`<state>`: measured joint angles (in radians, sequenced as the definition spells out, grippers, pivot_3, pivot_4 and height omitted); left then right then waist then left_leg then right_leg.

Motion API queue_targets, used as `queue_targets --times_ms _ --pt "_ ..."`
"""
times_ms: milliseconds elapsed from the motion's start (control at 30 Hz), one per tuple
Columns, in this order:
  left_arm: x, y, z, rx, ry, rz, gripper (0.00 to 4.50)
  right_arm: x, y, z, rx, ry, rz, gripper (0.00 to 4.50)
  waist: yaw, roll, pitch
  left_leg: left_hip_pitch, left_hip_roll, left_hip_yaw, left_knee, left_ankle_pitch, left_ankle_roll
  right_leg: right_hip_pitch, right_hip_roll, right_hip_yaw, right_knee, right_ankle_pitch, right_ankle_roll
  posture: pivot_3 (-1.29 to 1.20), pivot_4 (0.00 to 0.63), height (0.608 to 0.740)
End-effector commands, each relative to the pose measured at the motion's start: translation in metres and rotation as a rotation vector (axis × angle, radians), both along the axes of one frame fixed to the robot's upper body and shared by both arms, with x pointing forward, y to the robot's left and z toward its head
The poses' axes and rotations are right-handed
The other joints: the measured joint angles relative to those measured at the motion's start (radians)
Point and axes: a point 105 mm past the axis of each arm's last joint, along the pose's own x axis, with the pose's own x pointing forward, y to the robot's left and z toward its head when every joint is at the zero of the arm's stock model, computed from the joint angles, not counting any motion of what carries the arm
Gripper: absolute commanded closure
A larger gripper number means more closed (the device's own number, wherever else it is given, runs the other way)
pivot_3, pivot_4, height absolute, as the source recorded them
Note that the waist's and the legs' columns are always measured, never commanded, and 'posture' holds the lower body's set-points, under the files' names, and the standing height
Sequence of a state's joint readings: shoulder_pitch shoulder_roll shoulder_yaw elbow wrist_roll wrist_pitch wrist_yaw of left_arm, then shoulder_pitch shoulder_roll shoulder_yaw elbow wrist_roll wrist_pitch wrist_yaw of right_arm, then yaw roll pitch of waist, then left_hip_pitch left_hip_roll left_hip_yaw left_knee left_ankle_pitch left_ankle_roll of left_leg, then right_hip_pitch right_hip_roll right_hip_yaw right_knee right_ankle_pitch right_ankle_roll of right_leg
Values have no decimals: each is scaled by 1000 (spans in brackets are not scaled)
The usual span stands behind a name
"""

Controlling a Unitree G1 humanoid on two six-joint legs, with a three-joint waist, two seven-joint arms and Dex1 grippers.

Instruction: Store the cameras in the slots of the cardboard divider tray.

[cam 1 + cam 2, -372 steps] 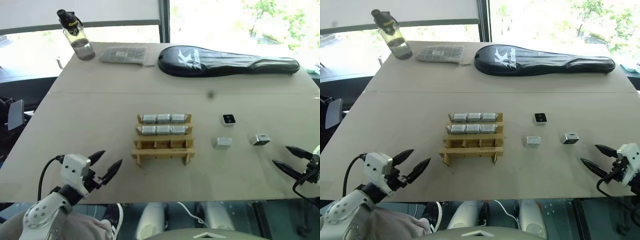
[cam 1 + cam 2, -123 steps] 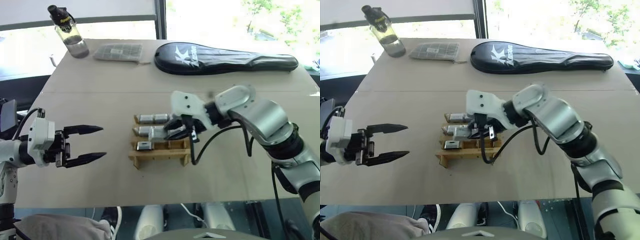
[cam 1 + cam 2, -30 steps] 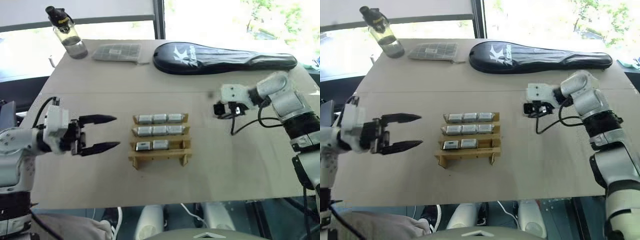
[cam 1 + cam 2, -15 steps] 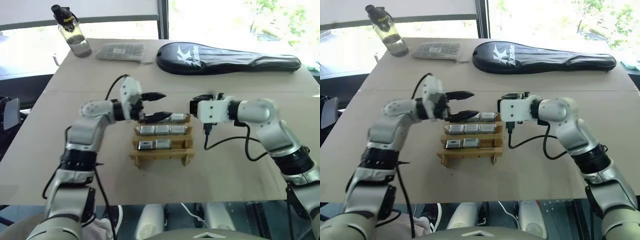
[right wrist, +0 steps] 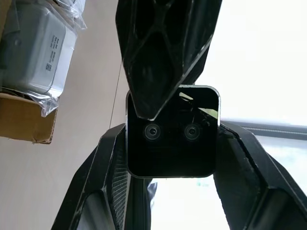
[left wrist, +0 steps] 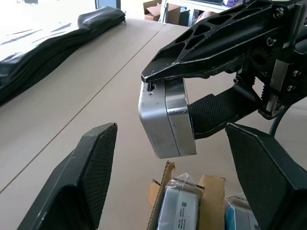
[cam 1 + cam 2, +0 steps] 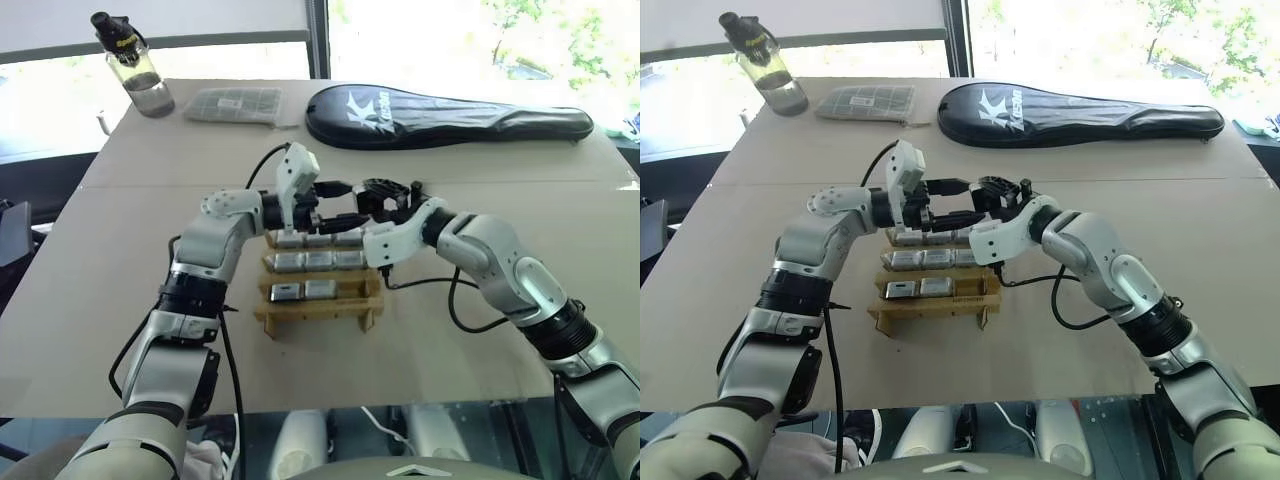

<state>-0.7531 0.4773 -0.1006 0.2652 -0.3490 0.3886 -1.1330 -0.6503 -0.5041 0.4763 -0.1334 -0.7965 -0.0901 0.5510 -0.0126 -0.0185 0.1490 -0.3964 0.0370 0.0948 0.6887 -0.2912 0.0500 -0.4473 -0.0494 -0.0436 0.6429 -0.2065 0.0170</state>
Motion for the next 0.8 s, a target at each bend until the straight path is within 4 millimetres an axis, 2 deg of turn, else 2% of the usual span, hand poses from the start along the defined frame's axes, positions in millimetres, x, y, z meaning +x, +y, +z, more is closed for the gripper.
queue_targets --times_ms 33,333,467,800 --pt "1 -1 19 -39 -40 -3 760 -2 5 13 -4 -84 36 2583 0 0 0 0 0 0 0 0 0 0 0 0 0 0 0 0 150 740" --pt "1 4 20 -45 8 5 760 -7 12 3 -94 -125 122 2583 -1 0 0 0 0 0 0 0 0 0 0 0 0 0 0 0 150 740" --pt "-5 6 11 -5 42 -19 760 -6 11 2 -146 -193 155 2583 -1 0 0 0 0 0 0 0 0 0 0 0 0 0 0 0 150 740" --pt "-9 5 8 22 78 -51 760 0 6 0 -184 -248 170 2583 -1 0 0 0 0 0 0 0 0 0 0 0 0 0 0 0 150 740"
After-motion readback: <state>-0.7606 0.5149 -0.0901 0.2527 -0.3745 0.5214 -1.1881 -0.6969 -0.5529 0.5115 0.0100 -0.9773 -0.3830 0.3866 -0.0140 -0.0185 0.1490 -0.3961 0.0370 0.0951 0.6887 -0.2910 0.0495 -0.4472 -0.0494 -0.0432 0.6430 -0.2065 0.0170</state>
